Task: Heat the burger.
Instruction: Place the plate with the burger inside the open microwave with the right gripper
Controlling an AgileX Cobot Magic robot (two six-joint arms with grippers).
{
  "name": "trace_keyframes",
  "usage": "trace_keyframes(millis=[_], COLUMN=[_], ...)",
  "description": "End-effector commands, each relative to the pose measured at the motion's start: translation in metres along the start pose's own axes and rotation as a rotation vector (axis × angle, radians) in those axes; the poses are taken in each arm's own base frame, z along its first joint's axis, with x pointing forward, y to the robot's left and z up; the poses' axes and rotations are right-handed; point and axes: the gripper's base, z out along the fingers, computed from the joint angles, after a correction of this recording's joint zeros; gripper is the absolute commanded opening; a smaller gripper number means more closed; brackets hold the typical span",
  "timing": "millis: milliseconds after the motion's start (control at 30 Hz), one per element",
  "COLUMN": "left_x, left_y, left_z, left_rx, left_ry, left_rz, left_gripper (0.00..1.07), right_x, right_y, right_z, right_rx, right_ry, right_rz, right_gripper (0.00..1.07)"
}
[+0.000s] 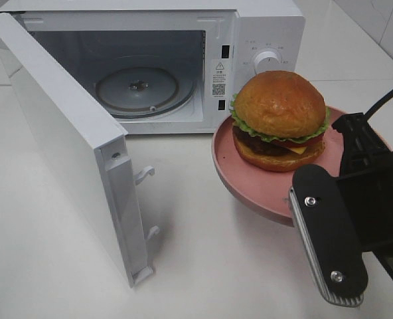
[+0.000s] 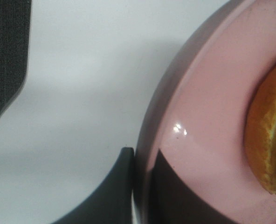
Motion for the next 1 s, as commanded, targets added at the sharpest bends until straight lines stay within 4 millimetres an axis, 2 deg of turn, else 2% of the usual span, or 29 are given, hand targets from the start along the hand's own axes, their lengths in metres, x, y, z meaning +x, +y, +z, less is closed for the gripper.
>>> trace_keyframes(millis=[33,200,567,1000], left_x=[0.001,0.001,0.001,0.001], left_y=[-0.001,-0.001,-0.001,-0.001], left_z=[-0.003,-0.003,-0.003,-0.003], left_rx=[0.013,0.013,0.013,0.013], left_ry=[-0.037,-0.037,-0.037,-0.037], left_rz=[-0.001,-0.001,-0.001,-0.001], left_gripper=[0.78,0.78,0.78,0.78], right_x=[-0.004,-0.004,0.008,0.022], right_y=[-0.003,-0.004,-0.019,-0.027], right_z=[-0.004,-0.003,0.004,0.008], right_rx=[0.042,0.028,0.034,0.011], right_ry=[-0.05,-0.084,-0.153,-0.224], right_rz=[-0.073,-0.127,-0.206,-0.312], right_gripper=[0.0,0.0,0.0,0.0])
